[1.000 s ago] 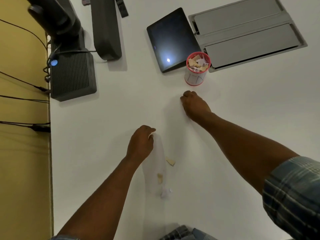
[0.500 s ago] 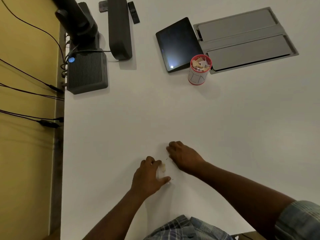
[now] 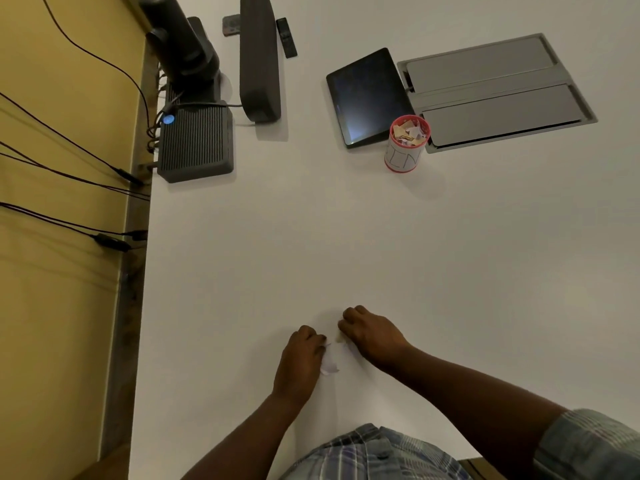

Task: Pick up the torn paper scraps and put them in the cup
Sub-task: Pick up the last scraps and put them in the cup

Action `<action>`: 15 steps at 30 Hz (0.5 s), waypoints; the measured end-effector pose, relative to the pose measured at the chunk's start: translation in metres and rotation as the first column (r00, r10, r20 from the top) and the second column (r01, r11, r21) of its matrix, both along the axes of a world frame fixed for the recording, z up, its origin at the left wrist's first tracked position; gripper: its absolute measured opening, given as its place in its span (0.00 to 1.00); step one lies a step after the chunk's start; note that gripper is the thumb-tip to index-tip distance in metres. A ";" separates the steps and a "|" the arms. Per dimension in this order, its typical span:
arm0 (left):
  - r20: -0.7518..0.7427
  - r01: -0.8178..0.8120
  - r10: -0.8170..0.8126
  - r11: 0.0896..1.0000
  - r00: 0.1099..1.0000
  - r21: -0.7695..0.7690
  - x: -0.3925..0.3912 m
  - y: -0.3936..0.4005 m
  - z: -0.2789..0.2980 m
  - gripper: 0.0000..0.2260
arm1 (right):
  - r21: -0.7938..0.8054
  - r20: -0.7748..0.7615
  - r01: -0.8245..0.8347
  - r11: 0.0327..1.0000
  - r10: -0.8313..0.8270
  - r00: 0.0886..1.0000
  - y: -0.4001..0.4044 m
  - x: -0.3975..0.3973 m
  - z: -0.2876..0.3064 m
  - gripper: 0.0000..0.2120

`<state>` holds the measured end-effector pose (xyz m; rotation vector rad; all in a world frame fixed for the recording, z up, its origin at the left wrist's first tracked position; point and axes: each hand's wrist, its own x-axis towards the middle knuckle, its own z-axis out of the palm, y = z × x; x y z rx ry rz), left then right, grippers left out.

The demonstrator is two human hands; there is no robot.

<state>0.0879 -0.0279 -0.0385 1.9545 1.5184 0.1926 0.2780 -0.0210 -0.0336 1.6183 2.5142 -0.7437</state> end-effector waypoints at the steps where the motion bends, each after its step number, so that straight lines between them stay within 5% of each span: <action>1: 0.006 -0.008 0.008 1.000 1.000 0.003 -0.003 0.001 0.000 0.07 | -0.008 -0.003 0.015 1.000 -0.015 1.000 0.000 0.000 0.001 0.11; 10: 0.034 -0.050 0.050 0.999 0.998 0.006 -0.026 0.006 0.003 0.06 | -0.054 0.007 0.083 0.995 -0.082 0.997 0.001 0.007 0.004 0.18; 15: -0.068 -0.008 0.008 1.000 0.998 0.010 -0.021 -0.009 0.004 0.18 | -0.026 0.013 0.083 0.996 -0.083 0.996 -0.010 0.004 0.006 0.21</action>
